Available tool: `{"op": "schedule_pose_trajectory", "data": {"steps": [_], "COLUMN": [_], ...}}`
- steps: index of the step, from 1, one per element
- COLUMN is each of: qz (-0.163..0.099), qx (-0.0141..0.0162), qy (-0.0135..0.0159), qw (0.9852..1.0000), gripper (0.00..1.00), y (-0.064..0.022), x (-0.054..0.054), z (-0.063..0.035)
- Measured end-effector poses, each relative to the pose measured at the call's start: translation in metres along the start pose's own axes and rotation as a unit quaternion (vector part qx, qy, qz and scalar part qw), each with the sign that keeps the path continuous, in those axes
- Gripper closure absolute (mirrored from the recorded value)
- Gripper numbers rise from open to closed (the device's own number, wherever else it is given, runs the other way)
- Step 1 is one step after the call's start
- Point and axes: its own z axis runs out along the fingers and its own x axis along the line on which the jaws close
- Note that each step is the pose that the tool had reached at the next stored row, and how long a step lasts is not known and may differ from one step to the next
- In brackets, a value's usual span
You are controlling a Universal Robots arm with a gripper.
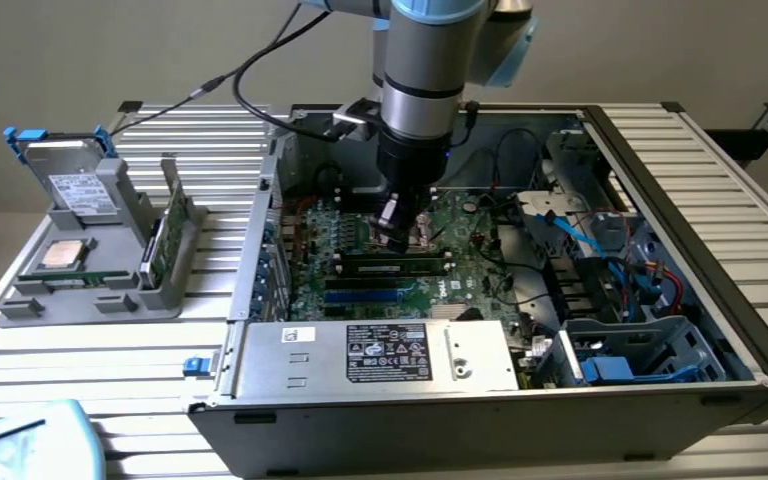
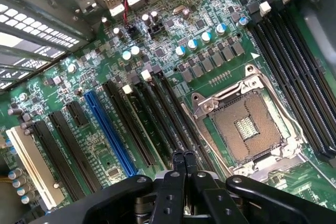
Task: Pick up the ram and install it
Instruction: 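Press down the ram until it locks into place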
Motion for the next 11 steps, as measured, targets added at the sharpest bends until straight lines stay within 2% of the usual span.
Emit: {"op": "schedule_pose_trajectory", "data": {"steps": [5,11], "qz": [0.032,0.072], "qx": [-0.0017,-0.0037], "qy": [-0.0004,-0.0009], "qw": [0.9995,0.9974], "gripper": [0.90,0.90], "y": [0.0000,0.0000], "x": [0.0000,0.0001], "z": [0.0000,0.0000]}}
